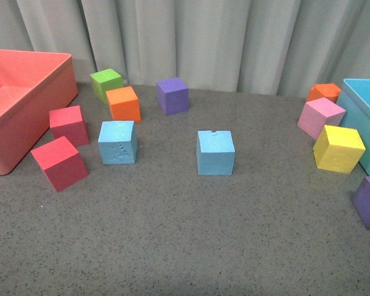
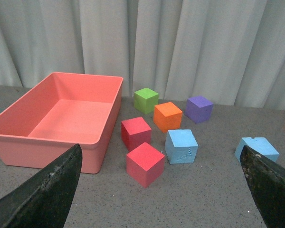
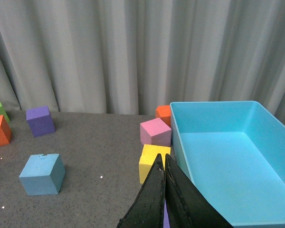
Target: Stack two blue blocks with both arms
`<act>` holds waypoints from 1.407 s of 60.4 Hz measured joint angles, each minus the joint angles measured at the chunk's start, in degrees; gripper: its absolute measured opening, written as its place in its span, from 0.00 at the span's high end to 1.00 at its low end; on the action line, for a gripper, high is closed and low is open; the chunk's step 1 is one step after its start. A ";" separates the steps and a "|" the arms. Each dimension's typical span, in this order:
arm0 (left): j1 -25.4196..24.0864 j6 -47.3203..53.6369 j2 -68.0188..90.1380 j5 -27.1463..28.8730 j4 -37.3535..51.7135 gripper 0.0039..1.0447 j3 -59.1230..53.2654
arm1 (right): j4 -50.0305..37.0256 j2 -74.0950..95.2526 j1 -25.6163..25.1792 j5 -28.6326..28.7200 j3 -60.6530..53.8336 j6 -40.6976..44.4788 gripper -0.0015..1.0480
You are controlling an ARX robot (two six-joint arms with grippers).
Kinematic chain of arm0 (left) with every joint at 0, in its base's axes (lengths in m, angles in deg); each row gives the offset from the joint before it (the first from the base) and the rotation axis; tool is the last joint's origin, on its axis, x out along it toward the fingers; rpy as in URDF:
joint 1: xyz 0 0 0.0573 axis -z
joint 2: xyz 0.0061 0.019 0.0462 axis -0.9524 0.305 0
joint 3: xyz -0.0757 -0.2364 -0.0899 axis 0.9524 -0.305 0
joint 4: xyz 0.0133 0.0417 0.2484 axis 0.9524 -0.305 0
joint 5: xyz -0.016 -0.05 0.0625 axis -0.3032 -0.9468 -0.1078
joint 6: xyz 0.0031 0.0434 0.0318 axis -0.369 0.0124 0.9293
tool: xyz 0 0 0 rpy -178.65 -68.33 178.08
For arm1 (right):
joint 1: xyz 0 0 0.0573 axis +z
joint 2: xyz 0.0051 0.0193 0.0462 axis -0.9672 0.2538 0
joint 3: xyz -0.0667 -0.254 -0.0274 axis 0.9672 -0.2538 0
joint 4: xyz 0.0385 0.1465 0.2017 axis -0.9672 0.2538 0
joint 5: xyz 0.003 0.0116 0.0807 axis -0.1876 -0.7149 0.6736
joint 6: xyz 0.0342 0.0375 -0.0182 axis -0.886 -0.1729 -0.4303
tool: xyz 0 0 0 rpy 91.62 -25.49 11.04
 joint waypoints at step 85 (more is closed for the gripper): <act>0.02 0.00 -0.02 0.02 0.00 0.06 0.00 | 44.41 -46.42 0.00 0.20 -1.11 0.02 0.99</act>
